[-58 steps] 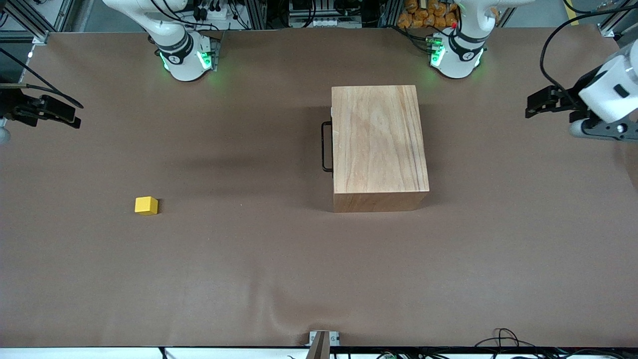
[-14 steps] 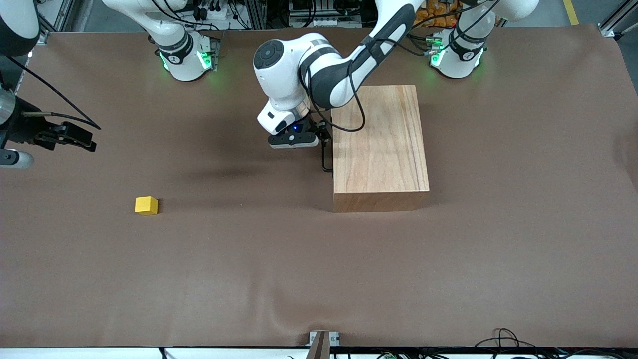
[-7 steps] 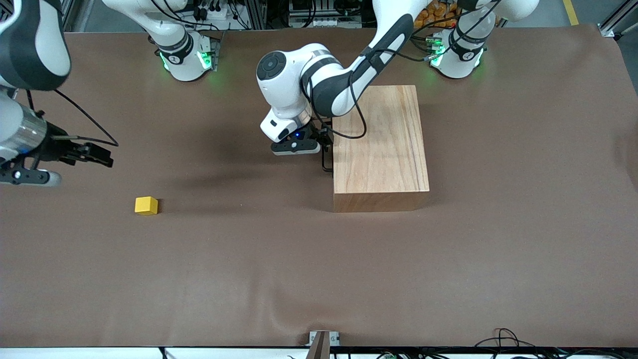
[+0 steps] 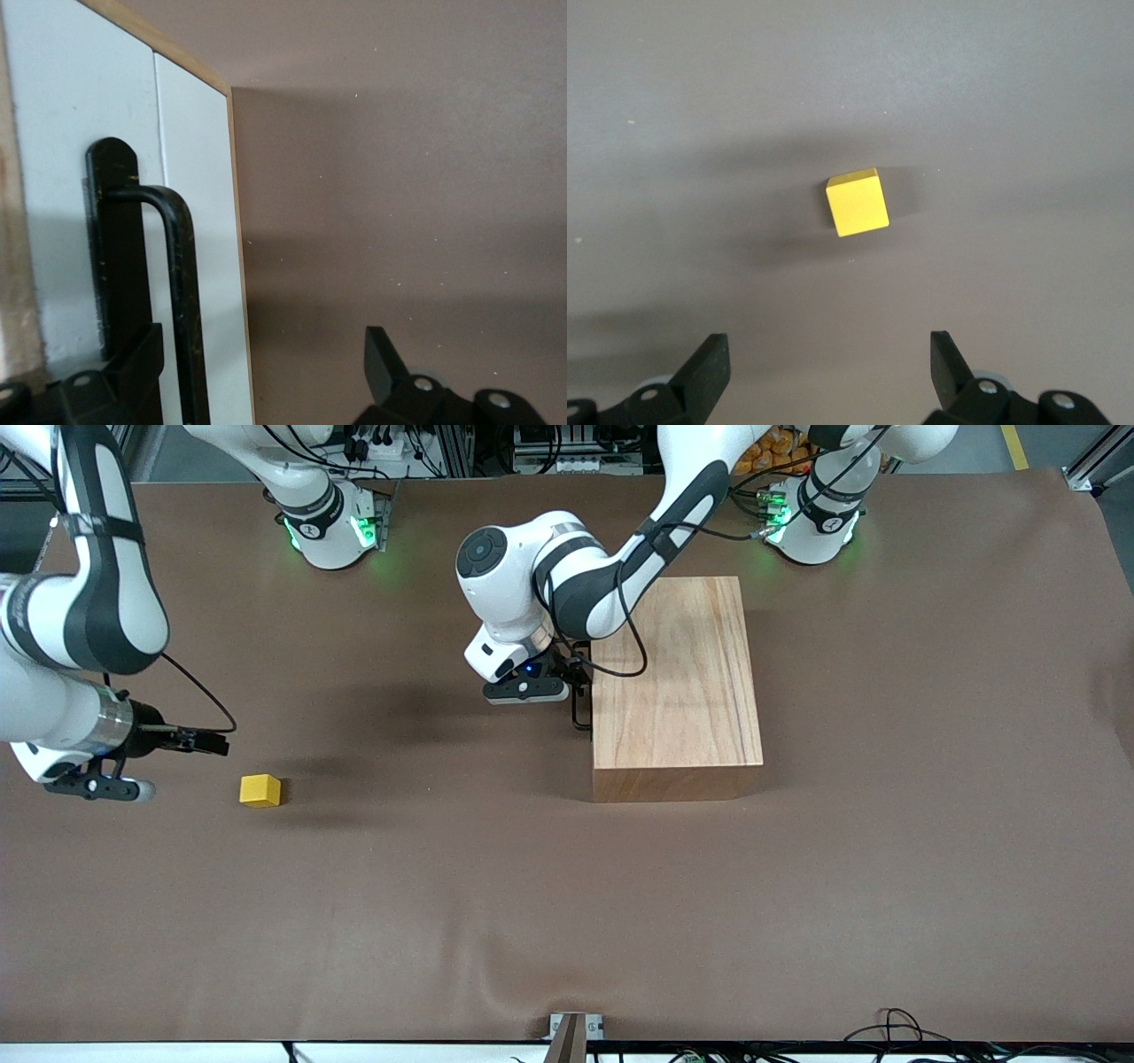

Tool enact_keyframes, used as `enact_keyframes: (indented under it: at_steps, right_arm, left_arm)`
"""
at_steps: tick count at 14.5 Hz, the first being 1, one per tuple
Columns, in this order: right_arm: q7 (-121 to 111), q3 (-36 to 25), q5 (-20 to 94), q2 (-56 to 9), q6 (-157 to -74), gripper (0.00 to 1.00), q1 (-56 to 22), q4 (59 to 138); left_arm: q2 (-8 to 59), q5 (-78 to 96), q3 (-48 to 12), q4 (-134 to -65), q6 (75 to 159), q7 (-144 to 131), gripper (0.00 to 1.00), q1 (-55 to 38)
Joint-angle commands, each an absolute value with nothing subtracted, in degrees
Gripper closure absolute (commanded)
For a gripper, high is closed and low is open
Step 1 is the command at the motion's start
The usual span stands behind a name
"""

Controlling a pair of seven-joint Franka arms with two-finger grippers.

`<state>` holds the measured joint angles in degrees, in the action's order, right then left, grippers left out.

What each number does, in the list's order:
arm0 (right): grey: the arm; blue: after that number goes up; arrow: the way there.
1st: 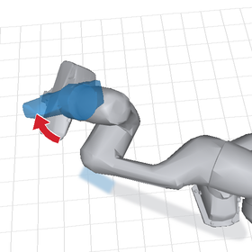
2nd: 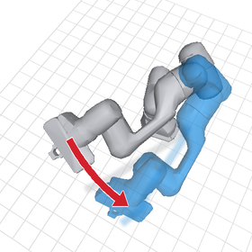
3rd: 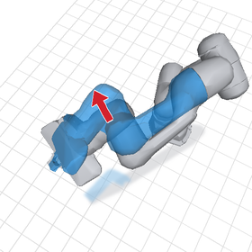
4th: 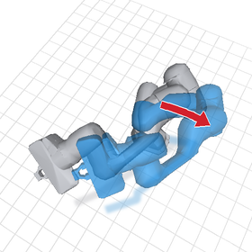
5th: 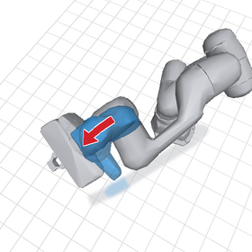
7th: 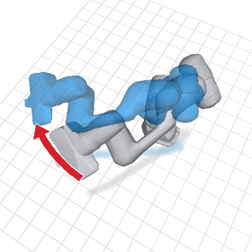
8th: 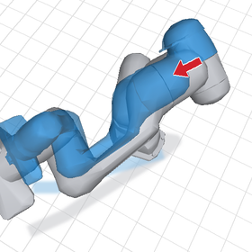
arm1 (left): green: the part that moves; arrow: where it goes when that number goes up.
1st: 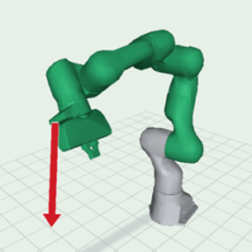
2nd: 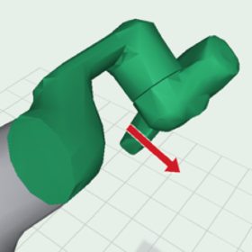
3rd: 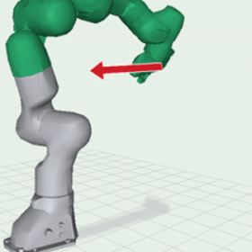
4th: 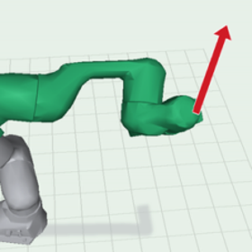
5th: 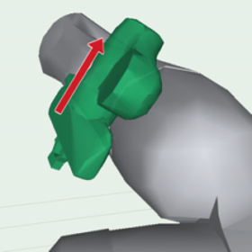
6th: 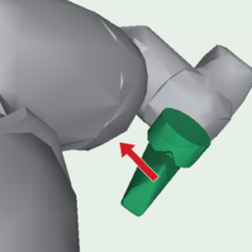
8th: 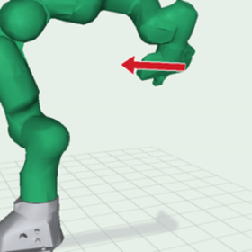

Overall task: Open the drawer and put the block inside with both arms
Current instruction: 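Pull the drawer open with the left gripper while the right gripper grasps the cube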

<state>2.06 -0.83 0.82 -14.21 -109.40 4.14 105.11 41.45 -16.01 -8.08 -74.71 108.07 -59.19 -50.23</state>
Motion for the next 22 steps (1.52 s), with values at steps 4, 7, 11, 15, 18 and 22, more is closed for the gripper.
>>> enact_keyframes:
  at_steps: [4,7,11,15,18,22]
  right_arm:
    - [2.12,-0.18,0.18,-23.19,-118.02,0.0,5.36,104.85]
    - [-1.21,-0.18,0.09,-27.23,-122.86,0.0,4.66,104.85]
    - [-6.77,-0.18,-0.88,-30.23,-128.91,0.0,4.48,107.65]
    - [-6.86,-0.18,-0.88,-30.23,-136.32,0.0,4.74,113.11]
    - [-7.2,-0.09,-0.79,-30.23,-136.32,0.02,5.18,113.2]
    - [-7.21,-0.09,-0.79,-29.36,-135.53,0.85,5.63,113.29]
  left_arm:
    - [42.45,-15.12,-8.35,-73.3,109.42,-58.97,0.0,-50.36]
    - [43.07,-13.19,-8.44,-73.21,110.91,-59.06,0.0,-50.36]
    - [43.42,-13.1,-8.44,-73.21,114.07,-59.24,0.0,-50.45]
    - [43.33,-12.92,-9.05,-72.95,116.18,-59.5,0.0,-50.62]
    - [43.24,-11.43,-9.23,-72.77,117.85,-59.5,0.0,-50.89]
    - [43.33,-11.07,-9.32,-72.77,120.14,-62.31,0.0,-52.29]
